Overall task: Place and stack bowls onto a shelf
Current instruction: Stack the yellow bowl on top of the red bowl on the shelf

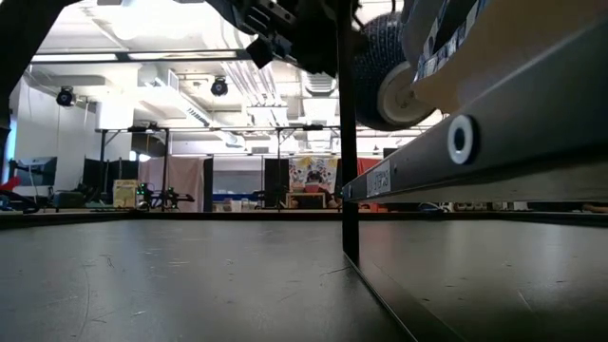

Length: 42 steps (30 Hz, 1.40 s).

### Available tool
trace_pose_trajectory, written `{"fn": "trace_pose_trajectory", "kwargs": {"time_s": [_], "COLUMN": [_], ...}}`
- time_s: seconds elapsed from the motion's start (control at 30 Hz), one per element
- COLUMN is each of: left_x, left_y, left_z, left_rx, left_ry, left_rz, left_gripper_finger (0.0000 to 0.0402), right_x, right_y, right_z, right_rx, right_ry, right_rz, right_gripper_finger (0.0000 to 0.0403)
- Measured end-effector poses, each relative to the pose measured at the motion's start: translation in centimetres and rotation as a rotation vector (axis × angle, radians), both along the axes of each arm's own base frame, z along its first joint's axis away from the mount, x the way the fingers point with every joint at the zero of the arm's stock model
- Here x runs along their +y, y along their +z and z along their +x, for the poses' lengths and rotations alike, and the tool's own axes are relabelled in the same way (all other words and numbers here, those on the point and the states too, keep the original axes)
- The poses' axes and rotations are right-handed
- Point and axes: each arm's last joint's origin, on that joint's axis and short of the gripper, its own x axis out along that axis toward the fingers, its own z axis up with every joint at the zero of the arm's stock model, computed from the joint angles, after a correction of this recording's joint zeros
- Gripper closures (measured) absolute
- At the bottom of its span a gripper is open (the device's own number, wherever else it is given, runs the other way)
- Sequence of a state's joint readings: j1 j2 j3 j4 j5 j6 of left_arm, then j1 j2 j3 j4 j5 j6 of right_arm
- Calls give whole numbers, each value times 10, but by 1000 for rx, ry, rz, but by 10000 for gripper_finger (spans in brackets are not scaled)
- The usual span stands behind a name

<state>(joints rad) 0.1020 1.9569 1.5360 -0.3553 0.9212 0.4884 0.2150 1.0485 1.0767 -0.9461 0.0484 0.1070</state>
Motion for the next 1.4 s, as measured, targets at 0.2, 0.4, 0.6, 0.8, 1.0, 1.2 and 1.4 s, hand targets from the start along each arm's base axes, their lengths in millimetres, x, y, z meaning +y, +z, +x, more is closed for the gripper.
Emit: {"fn": "trace_pose_trajectory", "kwargs": {"time_s": [0.2, 0.4, 0.6, 0.8, 1.0, 1.2, 1.4], "left_x": [-8, -13, -16, -19, -20, -20, -20], "left_y": [0, 1, 2, 3, 2, 3, 4], "left_z": [0, 1, 1, 1, 1, 1, 2], "left_rx": [-46, -89, -102, -109, -113, -135, -150], "left_ry": [-54, -84, -103, -116, -127, -141, -142], "left_rz": [29, 41, 28, 25, 19, 22, 30], "left_gripper_finger": [393, 393, 393, 392, 392, 392, 374], "right_x": [6, 10, 15, 21, 23, 24, 25], "right_y": [9, 9, -2, -16, -22, -22, -22], "right_z": [10, 23, 39, 56, 62, 63, 63], "right_rx": [-123, -201, -182, -168, -164, -171, -174], "right_ry": [92, 187, 279, 366, 406, 449, 476], "right_rz": [119, 101, 127, 146, 140, 160, 168], "right_gripper_finger": [239, 237, 237, 238, 249, 282, 318]}}
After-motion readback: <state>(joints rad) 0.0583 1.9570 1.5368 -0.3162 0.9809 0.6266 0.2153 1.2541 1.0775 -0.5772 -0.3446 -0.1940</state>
